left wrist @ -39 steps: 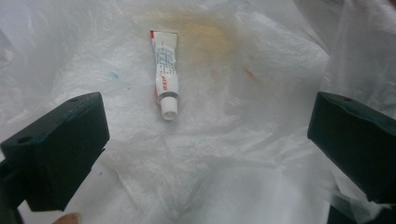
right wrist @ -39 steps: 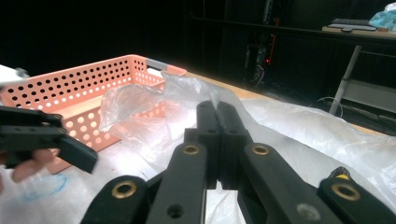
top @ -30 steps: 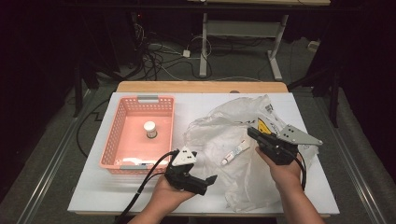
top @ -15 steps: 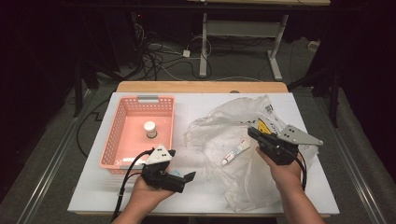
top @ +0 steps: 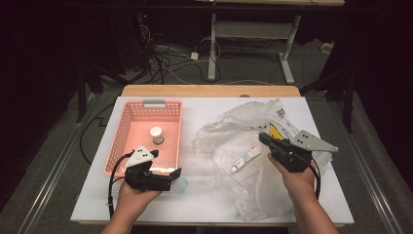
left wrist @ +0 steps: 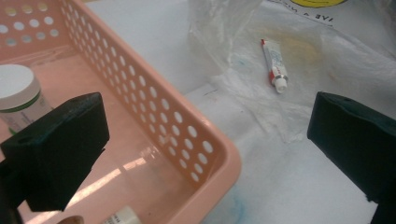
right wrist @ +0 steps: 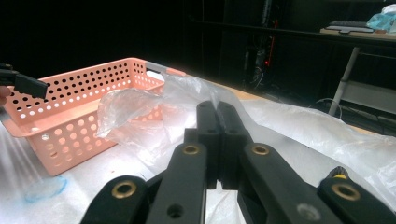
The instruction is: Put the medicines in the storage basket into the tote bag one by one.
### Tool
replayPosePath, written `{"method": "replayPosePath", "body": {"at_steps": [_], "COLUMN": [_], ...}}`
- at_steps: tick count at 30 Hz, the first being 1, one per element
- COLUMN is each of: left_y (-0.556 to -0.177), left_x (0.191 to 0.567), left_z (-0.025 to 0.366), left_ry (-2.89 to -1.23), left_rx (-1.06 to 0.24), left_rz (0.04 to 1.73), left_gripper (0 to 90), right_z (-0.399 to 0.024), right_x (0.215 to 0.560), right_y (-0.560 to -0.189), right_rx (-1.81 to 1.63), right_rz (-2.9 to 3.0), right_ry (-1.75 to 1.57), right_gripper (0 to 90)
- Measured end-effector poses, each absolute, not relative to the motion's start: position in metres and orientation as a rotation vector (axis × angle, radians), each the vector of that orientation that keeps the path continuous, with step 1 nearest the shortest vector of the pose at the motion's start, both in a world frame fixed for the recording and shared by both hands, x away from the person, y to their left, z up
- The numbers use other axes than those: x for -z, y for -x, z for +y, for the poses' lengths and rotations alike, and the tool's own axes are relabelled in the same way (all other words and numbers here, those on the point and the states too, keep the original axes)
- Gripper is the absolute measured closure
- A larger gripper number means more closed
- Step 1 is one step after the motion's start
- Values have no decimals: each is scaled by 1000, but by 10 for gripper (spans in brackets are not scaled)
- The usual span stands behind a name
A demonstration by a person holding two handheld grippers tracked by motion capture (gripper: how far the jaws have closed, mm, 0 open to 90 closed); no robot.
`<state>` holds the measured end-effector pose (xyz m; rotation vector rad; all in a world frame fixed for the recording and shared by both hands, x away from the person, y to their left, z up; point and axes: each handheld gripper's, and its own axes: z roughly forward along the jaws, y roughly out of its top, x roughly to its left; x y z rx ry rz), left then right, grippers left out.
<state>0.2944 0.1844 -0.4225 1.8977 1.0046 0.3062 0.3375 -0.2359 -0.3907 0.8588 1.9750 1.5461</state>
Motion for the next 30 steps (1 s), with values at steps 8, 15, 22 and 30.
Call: {"method": "replayPosePath", "body": {"at_steps": [8, 15, 22, 30], "left_y": [-301, -305, -306, -308], "left_x": [427, 428, 430, 432], "left_z": [201, 220, 236, 247], "left_ry": [-1881, -1847, -1833, -1812], "left_rx": [-327, -347, -390, -412], "left_rz": [1065, 1119, 1177, 1208], "left_gripper": [0, 0, 0, 0], "right_z": [-237, -237, -237, -236], "right_x": [391, 391, 391, 391], "right_y": [-338, -338, -338, -338], "right_rx": [-1550, -1546, -1550, -1546], "right_rz": [1975, 1976, 1974, 1976], "right_ry": [-857, -858, -864, -862], "right_gripper": [900, 900, 900, 900]}}
